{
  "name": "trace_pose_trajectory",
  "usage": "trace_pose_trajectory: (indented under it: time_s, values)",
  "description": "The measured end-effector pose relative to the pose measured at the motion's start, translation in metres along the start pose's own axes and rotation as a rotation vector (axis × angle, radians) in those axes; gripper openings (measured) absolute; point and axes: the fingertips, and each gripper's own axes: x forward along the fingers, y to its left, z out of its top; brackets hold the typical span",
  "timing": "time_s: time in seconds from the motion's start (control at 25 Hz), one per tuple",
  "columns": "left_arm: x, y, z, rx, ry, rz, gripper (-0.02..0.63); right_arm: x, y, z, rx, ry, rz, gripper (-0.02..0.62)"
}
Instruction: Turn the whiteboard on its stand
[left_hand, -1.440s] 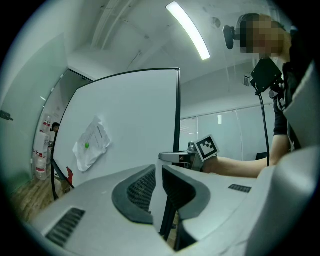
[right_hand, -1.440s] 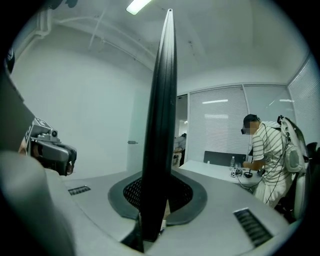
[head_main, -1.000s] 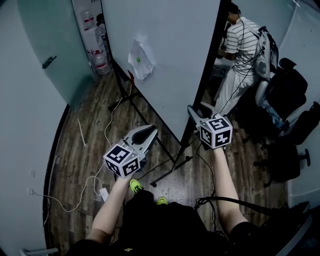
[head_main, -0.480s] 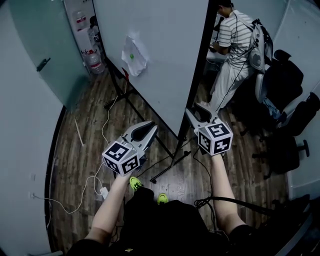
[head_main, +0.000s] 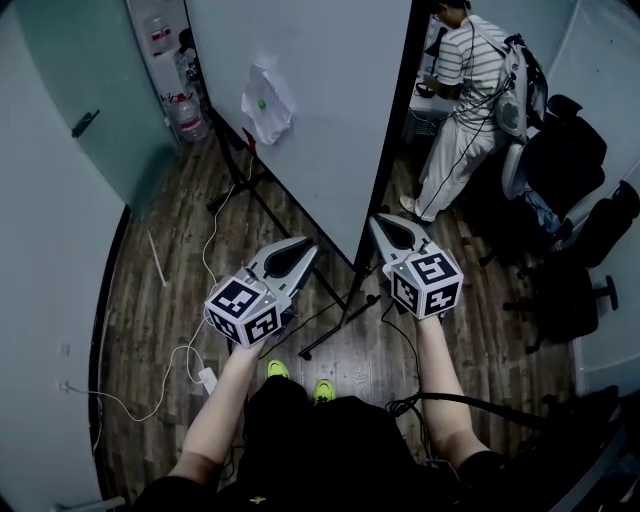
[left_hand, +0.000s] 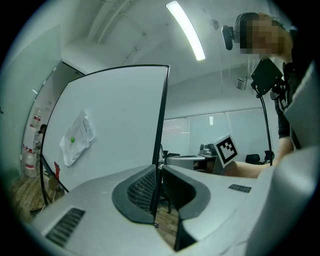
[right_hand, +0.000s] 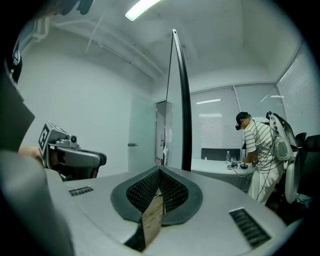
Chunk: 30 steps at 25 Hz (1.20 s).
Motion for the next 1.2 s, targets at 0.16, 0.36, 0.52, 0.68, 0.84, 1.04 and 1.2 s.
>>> trace_pose_trajectory:
  time_s: [0.16,0.36,0.52,0.68,0.84,1.04,1.2]
  values:
    - [-0.003,0.001,-0.001,-0.002,0.001,-0.003,0.04,0.003,0.012,-0.008,0.015,0.012,0.022,0.025]
    - [-0.006,-0.001,-0.001,0.002,-0.007,-0.025,0.04,-0.001,0.027,-0.017,0.021,0.024,0.03,0.025]
    - [-0.012,-0.008,0.004,0.0,-0.019,-0.049,0.039,-0.006,0.04,-0.019,0.02,0.041,0.027,0.025]
    - [-0.023,-0.014,0.005,-0.004,-0.015,-0.054,0.035,-0.015,0.059,-0.019,0.02,0.049,0.031,0.025]
    - [-0.039,-0.024,0.004,-0.008,-0.024,-0.064,0.035,-0.026,0.077,-0.026,0.019,0.066,0.03,0.025]
    - [-0.061,-0.032,0.005,-0.015,-0.03,-0.069,0.034,-0.037,0.101,-0.029,0.018,0.081,0.032,0.025]
    - [-0.076,-0.049,0.006,-0.019,-0.04,-0.084,0.034,-0.055,0.116,-0.028,0.021,0.075,0.014,0.025]
